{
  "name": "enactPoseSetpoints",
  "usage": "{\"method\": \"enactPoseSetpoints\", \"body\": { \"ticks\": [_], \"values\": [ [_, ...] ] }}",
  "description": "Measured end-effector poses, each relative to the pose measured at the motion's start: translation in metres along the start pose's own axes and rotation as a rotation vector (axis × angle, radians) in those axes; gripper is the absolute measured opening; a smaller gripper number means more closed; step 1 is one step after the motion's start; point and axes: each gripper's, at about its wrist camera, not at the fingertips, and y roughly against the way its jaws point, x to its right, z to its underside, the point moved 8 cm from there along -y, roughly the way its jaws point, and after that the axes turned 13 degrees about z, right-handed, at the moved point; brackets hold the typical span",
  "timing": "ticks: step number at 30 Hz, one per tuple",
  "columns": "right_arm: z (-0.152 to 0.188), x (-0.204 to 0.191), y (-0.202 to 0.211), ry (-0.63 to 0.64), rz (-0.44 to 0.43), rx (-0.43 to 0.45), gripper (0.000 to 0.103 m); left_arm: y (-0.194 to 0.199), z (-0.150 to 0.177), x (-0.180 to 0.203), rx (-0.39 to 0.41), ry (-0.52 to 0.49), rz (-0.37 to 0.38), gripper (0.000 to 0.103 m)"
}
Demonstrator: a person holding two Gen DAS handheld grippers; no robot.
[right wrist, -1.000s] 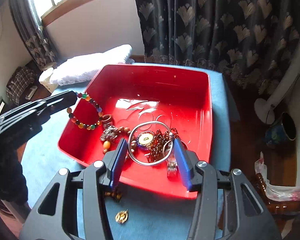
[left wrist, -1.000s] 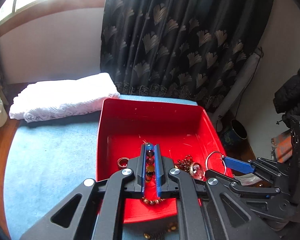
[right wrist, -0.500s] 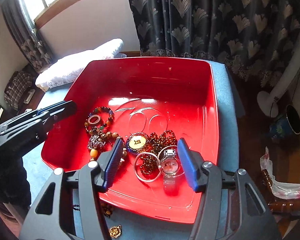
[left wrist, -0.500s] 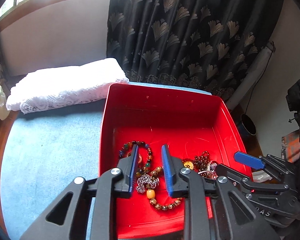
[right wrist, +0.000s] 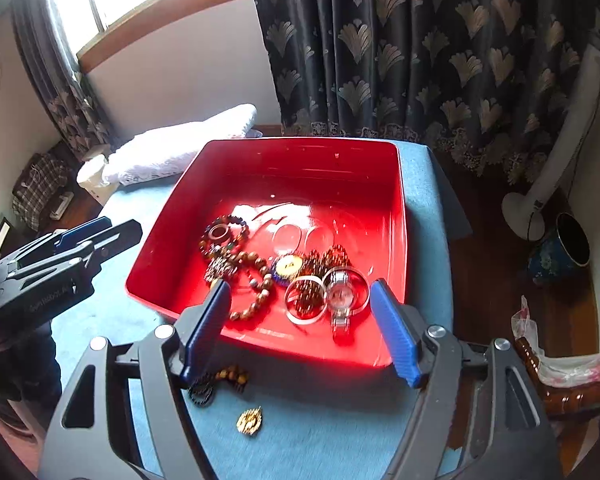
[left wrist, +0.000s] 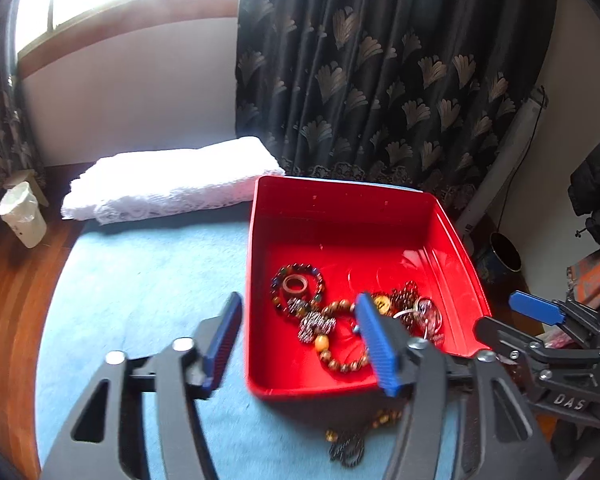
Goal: Organize jewelry
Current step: 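Lower the bead bracelet and bangle into the red tin and open both tools, then close the right tool on the gold pendant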
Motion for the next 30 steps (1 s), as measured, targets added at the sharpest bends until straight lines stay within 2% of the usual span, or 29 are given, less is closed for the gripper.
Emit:
{"method": "enactPoseSetpoints", "body": {
  "ticks": [2,4,11,21,30],
  "values": [
    [0.008,0.001,0.006,-0.01,-0.005,-0.003,0.071,0.008,0.009,-0.001,0.002,-0.005,-0.022,0.072],
    [0.017,0.002,0.011,-0.022,-0.006,-0.009,0.073,0.012,0.016,-0.001,-0.007,-0.001,-0.025,0.076],
    [0.053,0.0,0.017,-0.047,0.008,-0.052,0.082,0.024,0.055,-0.008,-0.051,0.006,-0.051,0.081],
    [0.108,-0.014,-0.007,-0.071,-0.01,-0.184,0.083,0.023,0.104,-0.026,-0.133,0.015,-0.099,0.082],
    [0.129,-0.028,-0.02,-0.05,-0.008,-0.222,0.082,0.019,0.133,-0.035,-0.185,0.029,-0.116,0.082]
  ]
}}
